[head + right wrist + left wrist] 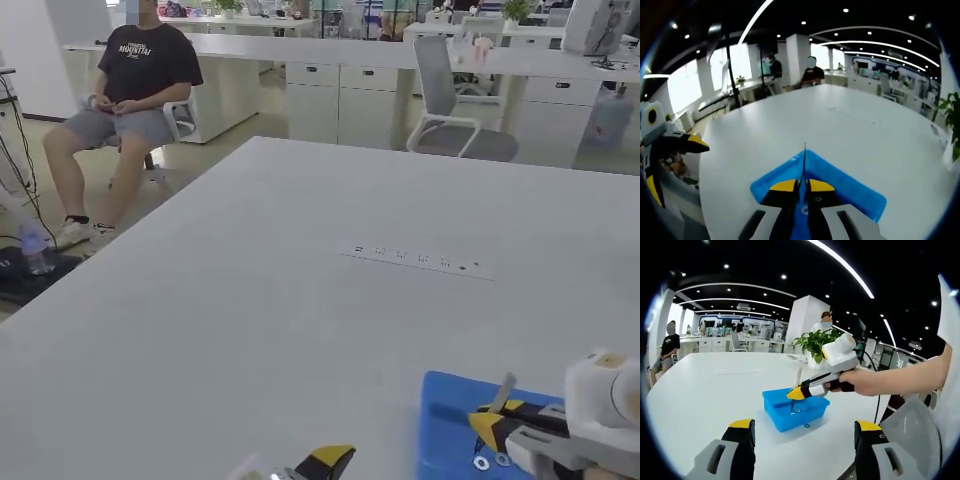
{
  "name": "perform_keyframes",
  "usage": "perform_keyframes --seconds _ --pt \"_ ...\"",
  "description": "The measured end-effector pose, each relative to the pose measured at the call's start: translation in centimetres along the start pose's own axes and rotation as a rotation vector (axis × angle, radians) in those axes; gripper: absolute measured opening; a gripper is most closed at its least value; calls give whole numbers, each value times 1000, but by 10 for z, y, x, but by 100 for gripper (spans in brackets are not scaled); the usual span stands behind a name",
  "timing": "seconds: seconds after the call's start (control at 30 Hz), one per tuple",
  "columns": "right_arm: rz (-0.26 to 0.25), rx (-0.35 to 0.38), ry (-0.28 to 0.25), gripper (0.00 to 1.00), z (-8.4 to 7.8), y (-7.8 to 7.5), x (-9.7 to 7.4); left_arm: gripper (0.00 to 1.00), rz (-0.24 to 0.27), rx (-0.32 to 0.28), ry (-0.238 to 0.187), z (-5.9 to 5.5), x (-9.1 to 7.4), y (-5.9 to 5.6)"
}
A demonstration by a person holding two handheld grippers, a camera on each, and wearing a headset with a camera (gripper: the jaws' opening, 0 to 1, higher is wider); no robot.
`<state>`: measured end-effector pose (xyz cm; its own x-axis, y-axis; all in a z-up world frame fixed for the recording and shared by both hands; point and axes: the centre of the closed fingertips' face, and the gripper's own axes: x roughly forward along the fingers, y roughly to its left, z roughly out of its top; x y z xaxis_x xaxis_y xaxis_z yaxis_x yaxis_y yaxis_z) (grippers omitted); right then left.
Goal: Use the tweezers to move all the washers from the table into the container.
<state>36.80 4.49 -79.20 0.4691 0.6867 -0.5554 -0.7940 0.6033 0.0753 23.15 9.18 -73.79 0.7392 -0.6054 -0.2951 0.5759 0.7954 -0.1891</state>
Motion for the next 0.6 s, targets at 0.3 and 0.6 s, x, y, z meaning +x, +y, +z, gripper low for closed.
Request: perform_keyframes --seconds 0.3,0.6 --pt "-22 15 -63 5 20 -4 -21 83 -10 10 1 0 1 -3" --pt "-15 24 -128 5 31 -1 -52 83 -18 10 0 1 1 -4"
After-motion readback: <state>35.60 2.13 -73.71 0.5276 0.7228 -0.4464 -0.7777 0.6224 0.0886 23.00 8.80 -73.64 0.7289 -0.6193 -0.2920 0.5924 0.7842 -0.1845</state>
